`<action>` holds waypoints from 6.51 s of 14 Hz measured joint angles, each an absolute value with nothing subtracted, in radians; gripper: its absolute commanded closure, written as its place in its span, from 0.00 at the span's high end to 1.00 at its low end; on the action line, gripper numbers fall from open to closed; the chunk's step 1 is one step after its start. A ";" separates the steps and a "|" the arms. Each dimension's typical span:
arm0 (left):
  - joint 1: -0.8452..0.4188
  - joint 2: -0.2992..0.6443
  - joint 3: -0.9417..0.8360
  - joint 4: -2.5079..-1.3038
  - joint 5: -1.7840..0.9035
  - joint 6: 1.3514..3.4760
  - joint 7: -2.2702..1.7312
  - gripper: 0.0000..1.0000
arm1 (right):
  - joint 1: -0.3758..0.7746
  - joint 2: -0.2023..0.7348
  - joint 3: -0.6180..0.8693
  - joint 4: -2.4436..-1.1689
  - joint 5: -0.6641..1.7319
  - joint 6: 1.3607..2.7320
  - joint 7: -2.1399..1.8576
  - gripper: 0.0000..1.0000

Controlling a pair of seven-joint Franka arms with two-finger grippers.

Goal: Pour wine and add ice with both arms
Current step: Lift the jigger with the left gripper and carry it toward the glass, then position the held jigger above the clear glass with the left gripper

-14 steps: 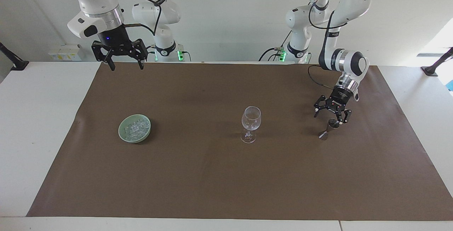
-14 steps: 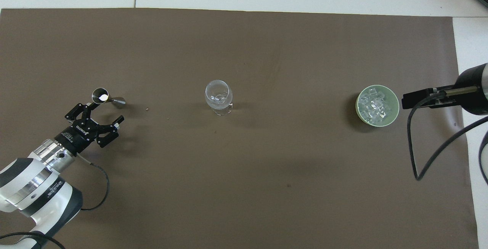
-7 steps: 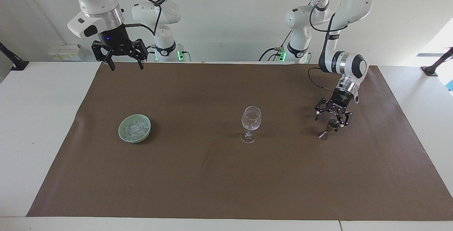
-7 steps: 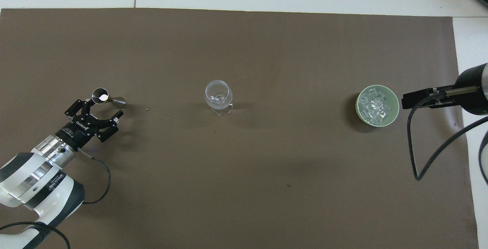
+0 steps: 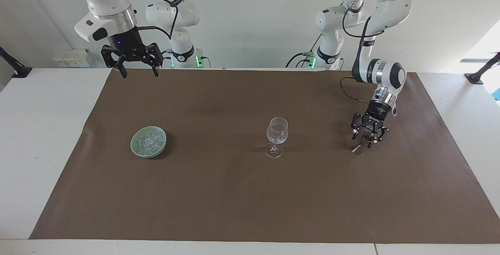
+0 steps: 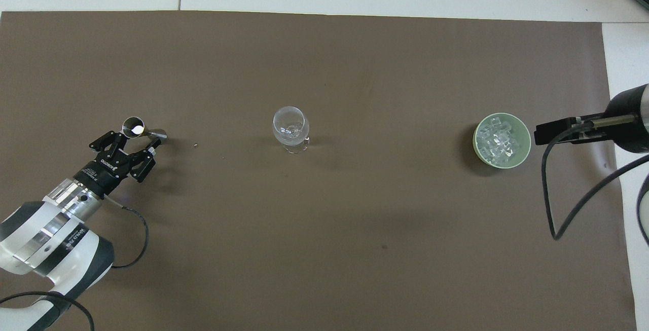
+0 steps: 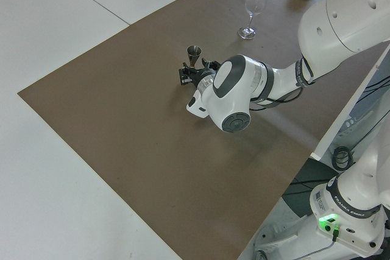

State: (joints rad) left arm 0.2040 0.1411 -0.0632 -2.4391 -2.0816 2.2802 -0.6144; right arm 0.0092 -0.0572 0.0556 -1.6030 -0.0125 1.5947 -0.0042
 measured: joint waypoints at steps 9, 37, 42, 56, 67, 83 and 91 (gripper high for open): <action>0.204 0.143 -0.063 -2.439 -2.094 2.281 -0.613 0.00 | 0.009 -0.057 0.056 -1.603 -0.012 1.595 -0.004 1.00; 0.010 0.035 -0.109 -2.272 -2.104 2.395 -0.607 0.00 | 0.009 -0.057 0.056 -1.603 -0.012 1.595 -0.004 1.00; 0.004 0.028 -0.177 -2.238 -2.106 2.401 -0.607 0.00 | 0.009 -0.057 0.056 -1.603 -0.012 1.595 -0.004 1.00; -0.199 0.087 -0.208 -2.113 -2.144 2.599 -0.607 0.00 | 0.009 -0.057 0.056 -1.603 -0.012 1.595 -0.004 1.00; -0.220 0.092 -0.203 -2.111 -2.127 2.604 -0.490 0.00 | 0.009 -0.057 0.056 -1.603 -0.012 1.595 -0.004 1.00; -0.215 0.092 -0.196 -2.113 -2.062 2.568 -0.297 0.00 | 0.009 -0.057 0.056 -1.603 -0.012 1.595 -0.004 1.00; -0.216 0.092 -0.198 -2.114 -2.014 2.563 -0.211 0.00 | 0.009 -0.057 0.056 -1.603 -0.012 1.595 -0.004 1.00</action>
